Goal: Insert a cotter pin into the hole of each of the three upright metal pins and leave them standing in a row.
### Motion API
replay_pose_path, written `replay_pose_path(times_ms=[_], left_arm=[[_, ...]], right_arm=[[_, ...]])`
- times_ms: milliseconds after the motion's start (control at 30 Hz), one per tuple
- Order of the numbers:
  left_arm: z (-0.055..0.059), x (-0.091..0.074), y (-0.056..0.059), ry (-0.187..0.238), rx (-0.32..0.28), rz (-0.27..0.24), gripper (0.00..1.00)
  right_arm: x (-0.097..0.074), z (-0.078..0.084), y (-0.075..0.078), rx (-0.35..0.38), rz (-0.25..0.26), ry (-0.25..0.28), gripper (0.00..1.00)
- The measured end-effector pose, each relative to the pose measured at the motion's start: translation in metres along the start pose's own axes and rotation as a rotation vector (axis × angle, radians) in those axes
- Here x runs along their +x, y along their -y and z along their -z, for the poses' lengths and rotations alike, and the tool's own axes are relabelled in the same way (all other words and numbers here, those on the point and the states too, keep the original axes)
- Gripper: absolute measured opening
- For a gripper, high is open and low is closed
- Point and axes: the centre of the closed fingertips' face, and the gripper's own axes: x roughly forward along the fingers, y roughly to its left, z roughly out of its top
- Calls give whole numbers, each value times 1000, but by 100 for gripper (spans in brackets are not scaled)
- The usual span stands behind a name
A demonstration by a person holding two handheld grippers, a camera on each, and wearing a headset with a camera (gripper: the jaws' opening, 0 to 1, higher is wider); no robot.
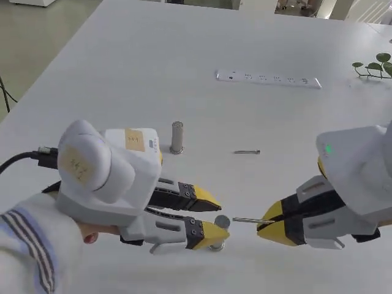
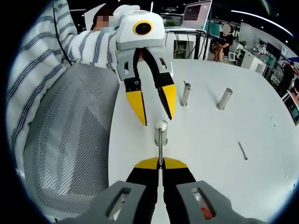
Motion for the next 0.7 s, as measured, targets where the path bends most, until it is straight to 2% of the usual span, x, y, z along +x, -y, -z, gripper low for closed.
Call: replay_pose_path(times_ms=[233,700], left_arm=[[7,4,-2,-33,0,4,17],[10,9,-2,-42,11,8,10]], right_arm=[[4,6,0,21,-6,-6,0],[9,9,-1,33,-15,-8,0]])
